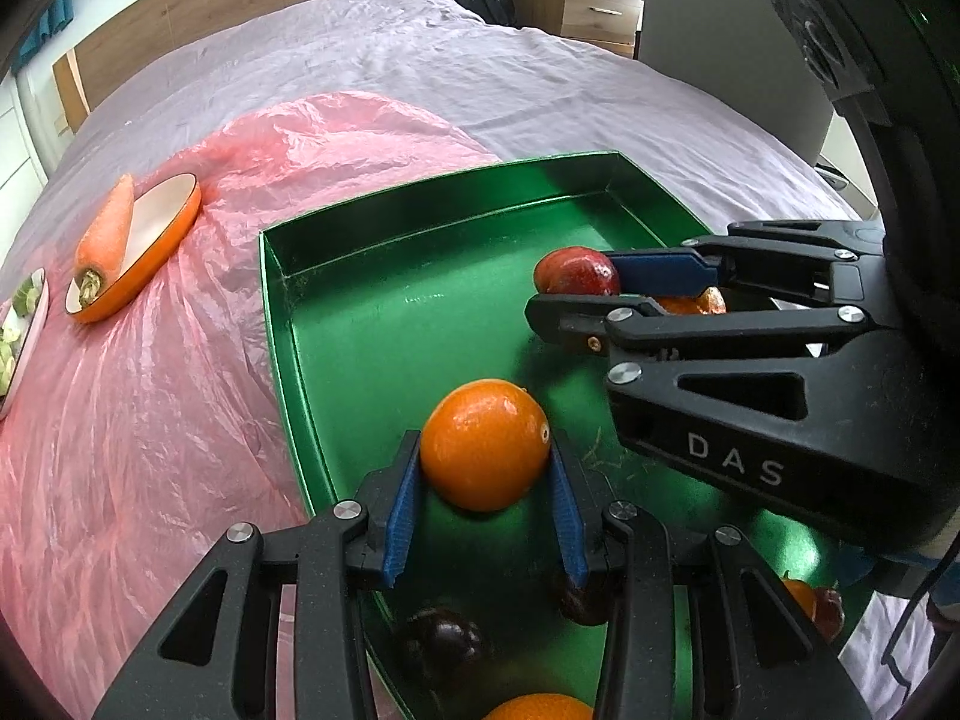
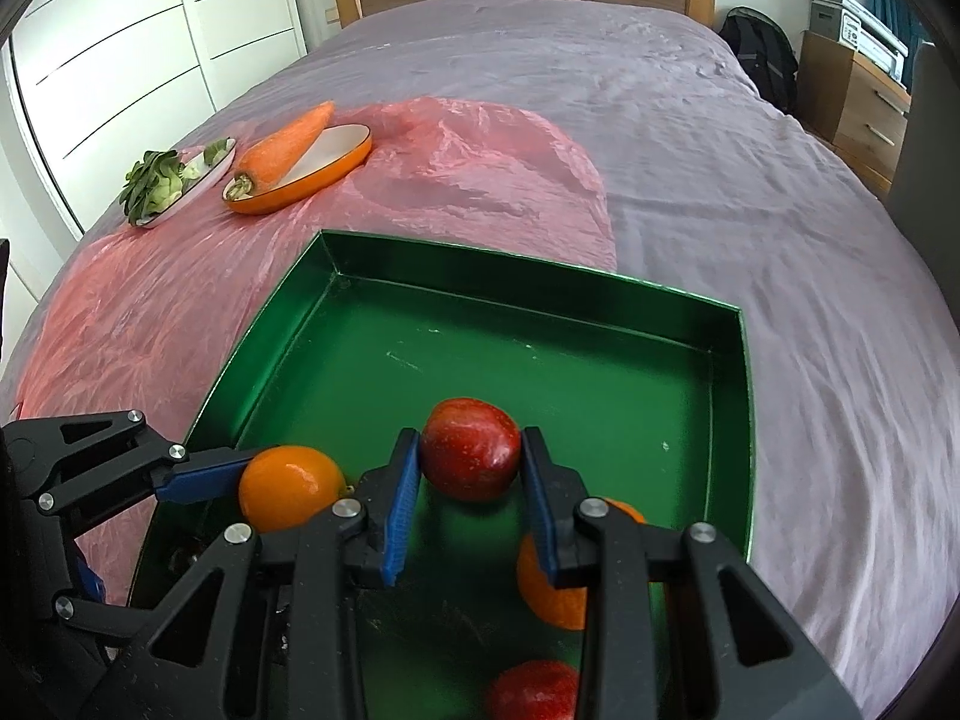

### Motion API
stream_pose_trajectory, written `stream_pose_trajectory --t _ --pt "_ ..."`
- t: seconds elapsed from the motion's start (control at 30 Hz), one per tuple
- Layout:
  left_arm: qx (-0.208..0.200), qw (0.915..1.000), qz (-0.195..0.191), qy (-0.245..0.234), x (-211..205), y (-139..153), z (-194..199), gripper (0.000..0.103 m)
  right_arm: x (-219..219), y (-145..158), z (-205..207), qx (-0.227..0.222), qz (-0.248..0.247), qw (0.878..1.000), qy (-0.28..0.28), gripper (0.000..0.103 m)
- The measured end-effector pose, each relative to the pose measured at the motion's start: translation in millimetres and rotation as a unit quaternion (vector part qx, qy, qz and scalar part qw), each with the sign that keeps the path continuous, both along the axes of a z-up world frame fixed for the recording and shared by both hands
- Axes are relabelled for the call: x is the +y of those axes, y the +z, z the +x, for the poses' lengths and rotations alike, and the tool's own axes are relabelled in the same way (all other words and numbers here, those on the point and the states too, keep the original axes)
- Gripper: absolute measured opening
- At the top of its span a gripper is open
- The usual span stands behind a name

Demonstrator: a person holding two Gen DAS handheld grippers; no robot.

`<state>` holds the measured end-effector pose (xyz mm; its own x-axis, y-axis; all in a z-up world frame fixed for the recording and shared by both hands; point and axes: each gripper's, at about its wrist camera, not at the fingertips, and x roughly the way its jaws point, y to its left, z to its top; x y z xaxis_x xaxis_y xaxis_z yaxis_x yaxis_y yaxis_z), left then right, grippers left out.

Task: Organize fruits
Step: 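Open both grippers to drop the orange and tomato into the tray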

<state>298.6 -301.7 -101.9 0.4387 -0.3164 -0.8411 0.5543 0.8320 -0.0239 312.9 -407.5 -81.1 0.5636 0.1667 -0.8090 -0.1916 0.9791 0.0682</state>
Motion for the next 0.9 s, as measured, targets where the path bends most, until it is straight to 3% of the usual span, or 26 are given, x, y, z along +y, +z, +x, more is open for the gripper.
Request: stream_pose_trajectory --t 0.07,0.13,0.17,0.27,0.6,0.9 --pt "0.002 1.0000 0.002 -0.004 0 0 -1 0.035 2 1 -2 -0.003 -0.013 1.000 -0.001 0.067" --pt "0.003 1.0000 0.001 -0.004 1 1 -3 0.035 3 3 -4 -0.006 -0.015 1.000 -0.001 0.090" --pt "0.003 1.0000 0.001 -0.004 1 1 -4 0.036 3 3 -5 -0.007 -0.016 1.000 -0.001 0.093" --pt "-0.004 1.0000 0.000 -0.003 5 7 -8 0.041 1 6 -7 -0.005 -0.014 1.000 -0.005 0.094" --pt "-0.016 0.9997 -0.017 0.007 32 41 -29 0.042 -5 36 -33 -0.021 -0.005 1.000 -0.023 0.100" --pt "-0.023 0.9977 -0.020 0.061 80 74 -70 0.044 7 67 -85 -0.026 0.028 0.999 -0.030 0.103"
